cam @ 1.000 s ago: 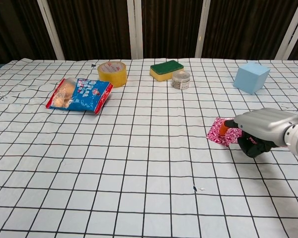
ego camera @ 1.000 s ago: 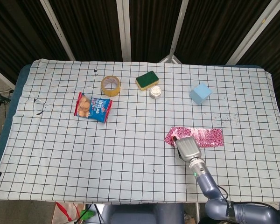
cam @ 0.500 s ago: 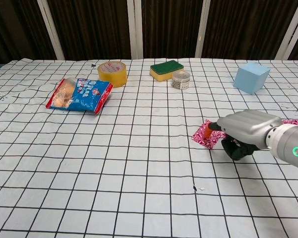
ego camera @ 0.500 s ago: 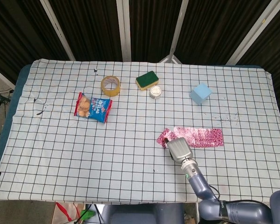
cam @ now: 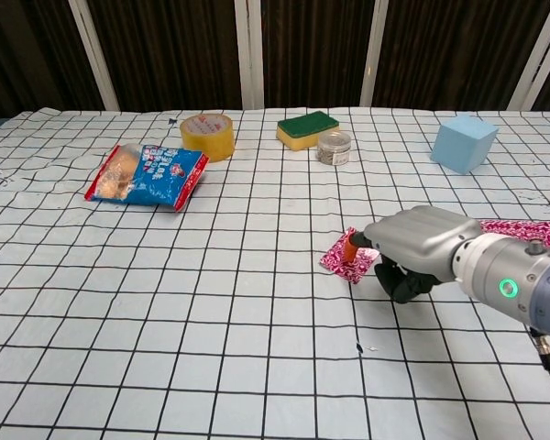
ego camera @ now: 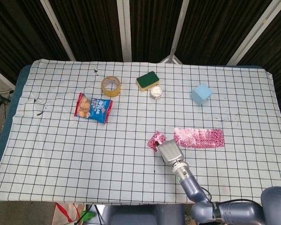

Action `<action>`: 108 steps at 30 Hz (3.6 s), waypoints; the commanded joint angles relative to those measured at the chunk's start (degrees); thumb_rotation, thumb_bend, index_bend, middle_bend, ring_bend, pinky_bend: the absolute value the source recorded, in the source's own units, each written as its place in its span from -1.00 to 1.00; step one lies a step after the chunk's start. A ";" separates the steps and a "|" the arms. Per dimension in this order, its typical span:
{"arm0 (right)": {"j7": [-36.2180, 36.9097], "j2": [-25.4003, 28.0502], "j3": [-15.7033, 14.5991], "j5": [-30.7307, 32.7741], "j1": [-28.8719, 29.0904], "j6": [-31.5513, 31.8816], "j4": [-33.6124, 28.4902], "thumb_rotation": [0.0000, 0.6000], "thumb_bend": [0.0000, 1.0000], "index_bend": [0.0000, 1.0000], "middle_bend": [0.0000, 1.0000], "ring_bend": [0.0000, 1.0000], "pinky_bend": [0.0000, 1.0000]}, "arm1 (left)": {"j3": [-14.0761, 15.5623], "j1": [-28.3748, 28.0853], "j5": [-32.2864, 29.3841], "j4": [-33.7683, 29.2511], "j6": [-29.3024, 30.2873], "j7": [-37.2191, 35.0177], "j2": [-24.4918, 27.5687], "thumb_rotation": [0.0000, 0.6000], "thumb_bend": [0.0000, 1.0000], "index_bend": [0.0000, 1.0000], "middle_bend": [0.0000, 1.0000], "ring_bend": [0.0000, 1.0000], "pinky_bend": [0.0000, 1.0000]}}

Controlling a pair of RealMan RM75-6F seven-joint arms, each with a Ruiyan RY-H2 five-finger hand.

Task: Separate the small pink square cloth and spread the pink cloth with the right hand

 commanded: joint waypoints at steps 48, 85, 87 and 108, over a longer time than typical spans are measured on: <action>5.13 8.46 -2.77 6.62 -2.08 2.02 -0.28 1.00 0.57 -0.84 0.67 0.55 0.08 | -0.06 -0.74 -0.86 -0.68 -0.35 4.39 -1.40 1.00 -0.48 -0.70 -1.00 -1.00 -0.80; 5.34 10.56 -8.05 3.23 -4.08 4.48 -4.11 1.00 0.57 -0.78 0.67 0.55 0.07 | 0.19 -0.81 -0.65 -0.91 -0.40 4.55 -1.38 1.00 -0.48 -0.70 -1.00 -1.00 -0.80; 5.15 10.72 -8.47 2.79 -4.31 4.87 -4.56 1.00 0.57 -0.78 0.67 0.55 0.07 | 0.21 -0.82 -0.60 -0.92 -0.39 4.62 -1.38 1.00 -0.48 -0.70 -1.00 -1.00 -0.80; 2.61 11.39 -13.66 -1.85 -7.81 9.25 -9.35 1.00 0.57 -0.78 0.67 0.55 0.08 | 0.23 -0.75 -0.53 -0.81 -0.35 3.73 -1.05 1.00 -0.48 -0.70 -1.00 -1.00 -0.80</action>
